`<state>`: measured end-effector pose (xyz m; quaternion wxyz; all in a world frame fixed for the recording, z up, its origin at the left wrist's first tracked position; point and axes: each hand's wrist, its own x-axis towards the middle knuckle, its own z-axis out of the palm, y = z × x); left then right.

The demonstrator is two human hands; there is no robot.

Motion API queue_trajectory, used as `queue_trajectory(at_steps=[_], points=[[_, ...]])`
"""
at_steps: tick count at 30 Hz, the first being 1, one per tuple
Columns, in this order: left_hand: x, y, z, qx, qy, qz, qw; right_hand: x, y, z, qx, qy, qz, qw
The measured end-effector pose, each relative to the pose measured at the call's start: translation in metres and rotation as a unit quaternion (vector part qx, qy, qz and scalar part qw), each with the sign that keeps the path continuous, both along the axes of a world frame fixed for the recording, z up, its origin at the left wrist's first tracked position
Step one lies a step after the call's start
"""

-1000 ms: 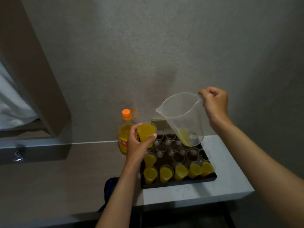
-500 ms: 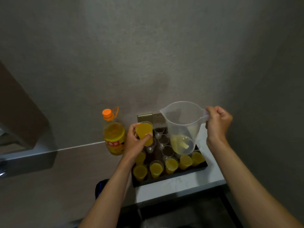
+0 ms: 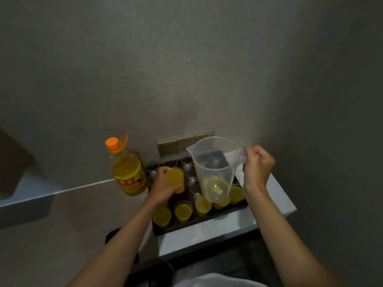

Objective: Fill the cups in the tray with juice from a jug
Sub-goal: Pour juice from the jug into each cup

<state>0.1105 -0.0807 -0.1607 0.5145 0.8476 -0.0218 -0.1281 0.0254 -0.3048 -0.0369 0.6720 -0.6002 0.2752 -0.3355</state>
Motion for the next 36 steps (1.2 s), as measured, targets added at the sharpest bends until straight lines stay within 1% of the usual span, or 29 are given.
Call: queue_trajectory(at_steps=[6,10,17,24,32,36], points=[[0.013,-0.003,-0.015,0.075,0.016,-0.046,0.996,0.009,0.007,-0.010,0.001,0.003,-0.008,1.000],[0.019,-0.003,-0.027,0.120,0.008,-0.086,0.989,0.013,0.011,-0.014,0.005,0.007,-0.021,1.000],[0.025,-0.008,-0.043,0.175,-0.002,-0.093,0.980,0.014,0.009,-0.017,0.017,0.007,-0.029,0.999],[0.019,-0.011,-0.059,0.314,-0.045,-0.108,0.942,0.015,0.015,-0.022,0.004,0.024,-0.035,0.999],[0.019,-0.014,-0.066,0.386,-0.076,-0.113,0.912,0.017,0.011,-0.024,0.007,0.026,-0.043,0.999],[0.019,-0.011,-0.070,0.377,-0.079,-0.113,0.916,0.017,0.010,-0.024,0.005,0.026,-0.042,0.999]])
